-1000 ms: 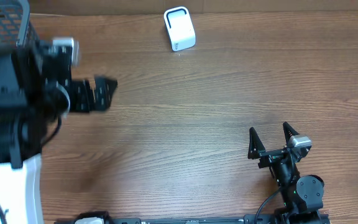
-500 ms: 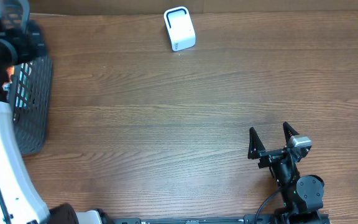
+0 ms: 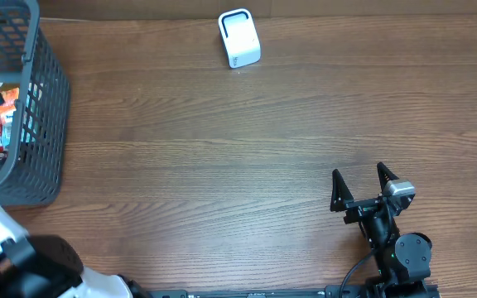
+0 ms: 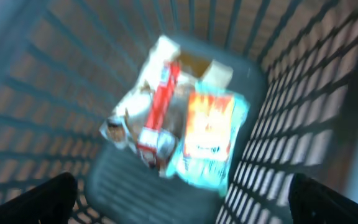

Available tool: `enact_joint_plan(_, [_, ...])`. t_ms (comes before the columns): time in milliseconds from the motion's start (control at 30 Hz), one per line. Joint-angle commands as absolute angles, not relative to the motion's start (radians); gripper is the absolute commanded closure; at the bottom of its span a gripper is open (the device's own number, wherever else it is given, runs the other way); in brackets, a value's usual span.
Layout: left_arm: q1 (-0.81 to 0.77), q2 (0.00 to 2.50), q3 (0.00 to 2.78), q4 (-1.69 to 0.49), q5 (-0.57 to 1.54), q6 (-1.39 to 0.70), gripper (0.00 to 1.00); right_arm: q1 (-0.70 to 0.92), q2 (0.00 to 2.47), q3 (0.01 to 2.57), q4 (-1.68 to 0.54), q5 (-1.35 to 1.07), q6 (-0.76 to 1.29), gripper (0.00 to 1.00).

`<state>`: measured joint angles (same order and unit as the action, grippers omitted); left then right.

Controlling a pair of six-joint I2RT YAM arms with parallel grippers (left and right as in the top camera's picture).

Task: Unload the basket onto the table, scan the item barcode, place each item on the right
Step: 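Reach the left gripper into the grey basket and grasp items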

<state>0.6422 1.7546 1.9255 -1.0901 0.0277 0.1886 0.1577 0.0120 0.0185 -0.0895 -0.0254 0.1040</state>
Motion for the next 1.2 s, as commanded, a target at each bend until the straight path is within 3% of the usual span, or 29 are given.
enact_joint_plan(0, [0.648, 1.821, 1.940, -1.111, 0.032, 0.249, 0.00, 0.155, 0.003, 0.008, -0.083, -0.021, 0.097, 0.00])
enact_joint_plan(667, [0.649, 2.077, 1.940, -1.101, 0.211, 0.382, 0.00, 0.155, 0.003, 0.008, -0.083, -0.021, 0.097, 0.00])
enact_joint_plan(1167, [0.649, 2.204, 1.938, -1.089, 0.199, 0.382, 0.02, 0.155, 0.003, 0.008, -0.083, -0.021, 0.097, 0.00])
